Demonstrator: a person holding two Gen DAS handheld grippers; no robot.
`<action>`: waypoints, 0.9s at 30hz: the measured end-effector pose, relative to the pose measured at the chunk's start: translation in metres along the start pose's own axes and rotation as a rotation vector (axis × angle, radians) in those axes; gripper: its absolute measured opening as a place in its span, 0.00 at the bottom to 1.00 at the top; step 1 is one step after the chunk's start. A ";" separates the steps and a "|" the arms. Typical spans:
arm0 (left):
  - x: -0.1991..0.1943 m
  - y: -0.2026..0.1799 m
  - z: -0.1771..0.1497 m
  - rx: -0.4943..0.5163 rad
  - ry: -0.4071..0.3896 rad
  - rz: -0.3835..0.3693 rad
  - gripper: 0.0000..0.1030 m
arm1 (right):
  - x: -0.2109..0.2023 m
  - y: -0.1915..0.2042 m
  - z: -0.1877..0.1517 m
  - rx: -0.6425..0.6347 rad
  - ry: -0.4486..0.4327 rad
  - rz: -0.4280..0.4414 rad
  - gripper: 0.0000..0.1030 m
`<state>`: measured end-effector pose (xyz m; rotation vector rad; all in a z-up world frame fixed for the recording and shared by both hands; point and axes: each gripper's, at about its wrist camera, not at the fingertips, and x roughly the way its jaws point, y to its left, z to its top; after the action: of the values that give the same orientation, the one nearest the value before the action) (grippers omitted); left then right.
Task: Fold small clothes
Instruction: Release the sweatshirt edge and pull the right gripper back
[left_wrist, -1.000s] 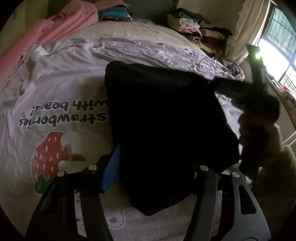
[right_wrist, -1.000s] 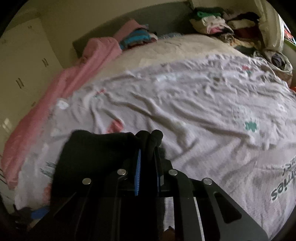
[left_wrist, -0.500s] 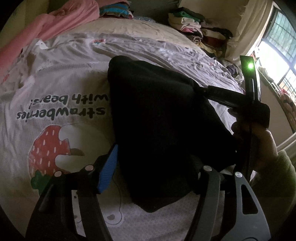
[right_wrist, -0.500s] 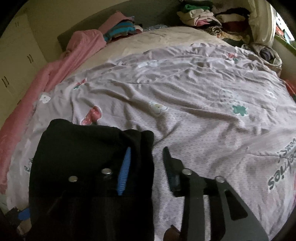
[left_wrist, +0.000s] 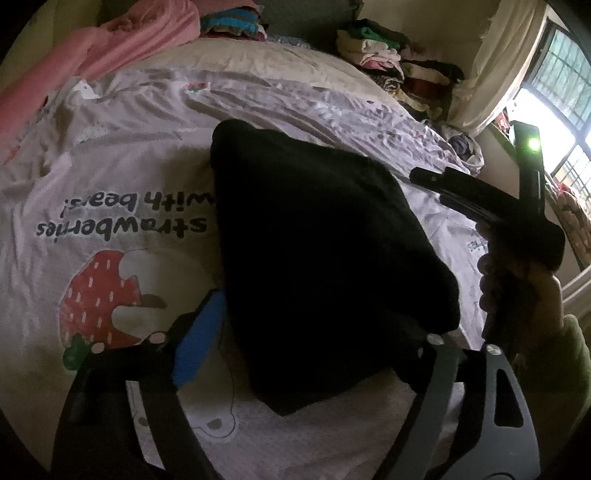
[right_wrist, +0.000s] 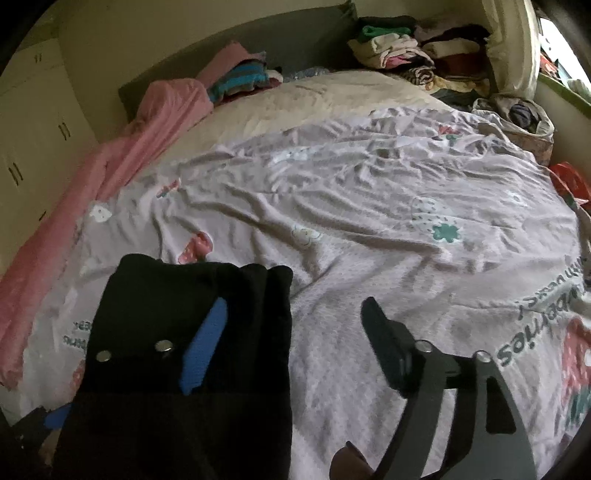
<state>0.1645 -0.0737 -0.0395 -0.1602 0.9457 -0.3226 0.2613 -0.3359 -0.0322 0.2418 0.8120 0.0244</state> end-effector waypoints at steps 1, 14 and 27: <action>-0.003 -0.001 0.000 0.000 -0.005 0.001 0.81 | -0.005 -0.001 0.000 0.003 -0.007 0.009 0.81; -0.033 -0.007 0.005 0.004 -0.061 0.019 0.91 | -0.087 0.013 -0.003 0.001 -0.116 0.128 0.95; -0.081 -0.002 -0.012 0.015 -0.151 0.038 0.91 | -0.158 0.042 -0.056 -0.070 -0.211 0.161 0.96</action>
<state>0.1107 -0.0483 0.0162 -0.1512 0.7960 -0.2787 0.1154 -0.3019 0.0533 0.2389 0.5792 0.1760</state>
